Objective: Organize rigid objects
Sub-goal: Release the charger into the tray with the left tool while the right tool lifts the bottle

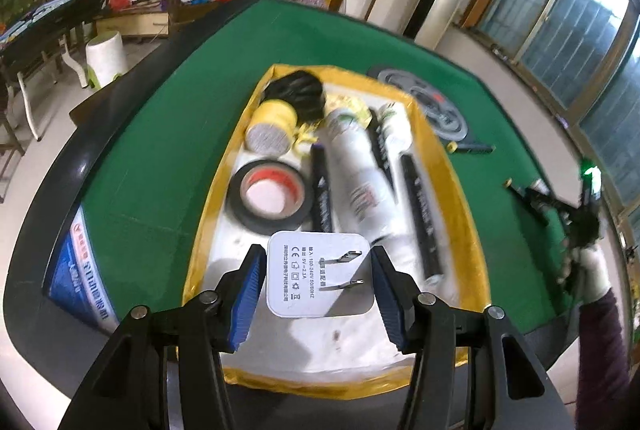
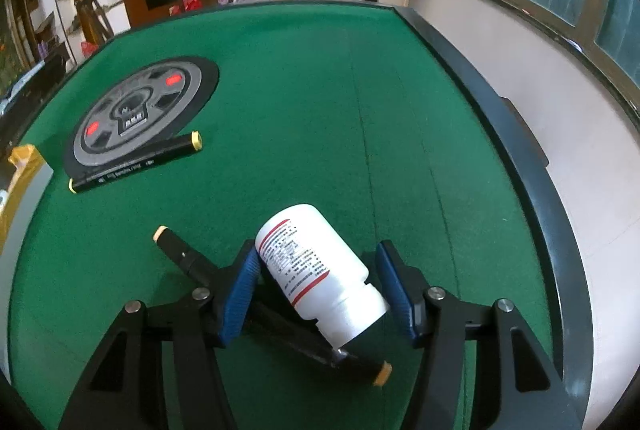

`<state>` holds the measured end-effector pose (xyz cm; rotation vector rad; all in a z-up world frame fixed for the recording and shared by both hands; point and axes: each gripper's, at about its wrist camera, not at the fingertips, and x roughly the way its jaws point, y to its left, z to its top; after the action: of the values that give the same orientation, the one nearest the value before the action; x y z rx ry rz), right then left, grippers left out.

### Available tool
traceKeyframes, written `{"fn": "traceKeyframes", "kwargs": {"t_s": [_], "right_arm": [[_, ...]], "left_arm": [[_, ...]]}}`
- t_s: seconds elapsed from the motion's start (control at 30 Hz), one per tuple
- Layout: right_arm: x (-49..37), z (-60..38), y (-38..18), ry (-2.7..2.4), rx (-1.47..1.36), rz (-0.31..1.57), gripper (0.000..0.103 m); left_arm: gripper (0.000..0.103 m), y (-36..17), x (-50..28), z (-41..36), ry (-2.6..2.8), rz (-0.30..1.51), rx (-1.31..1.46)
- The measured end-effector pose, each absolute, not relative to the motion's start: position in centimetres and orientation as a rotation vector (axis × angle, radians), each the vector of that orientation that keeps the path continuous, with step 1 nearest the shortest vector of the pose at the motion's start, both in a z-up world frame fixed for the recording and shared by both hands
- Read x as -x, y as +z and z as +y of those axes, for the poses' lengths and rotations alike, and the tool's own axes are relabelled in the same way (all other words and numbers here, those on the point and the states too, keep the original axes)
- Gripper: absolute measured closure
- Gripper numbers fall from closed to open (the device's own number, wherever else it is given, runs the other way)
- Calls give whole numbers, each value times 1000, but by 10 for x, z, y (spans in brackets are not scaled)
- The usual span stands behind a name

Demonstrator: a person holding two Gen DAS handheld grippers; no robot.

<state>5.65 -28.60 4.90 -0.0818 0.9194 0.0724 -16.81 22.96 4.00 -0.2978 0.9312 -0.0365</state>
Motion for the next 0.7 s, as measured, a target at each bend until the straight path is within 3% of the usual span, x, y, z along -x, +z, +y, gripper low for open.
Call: {"fn": "traceKeyframes", "kwargs": {"t_s": [0.27,0.4,0.7], "right_arm": [[-32,-277,95,133,49,825,44],[-18,-255,120,226,28,785,44],[36,-140,142,595,28,808,44]], "left_arm": [[47,22,166,235,26,1004,217],[31,28,166,237,4,985,269],[28,62,186,260,28,837,381]]}}
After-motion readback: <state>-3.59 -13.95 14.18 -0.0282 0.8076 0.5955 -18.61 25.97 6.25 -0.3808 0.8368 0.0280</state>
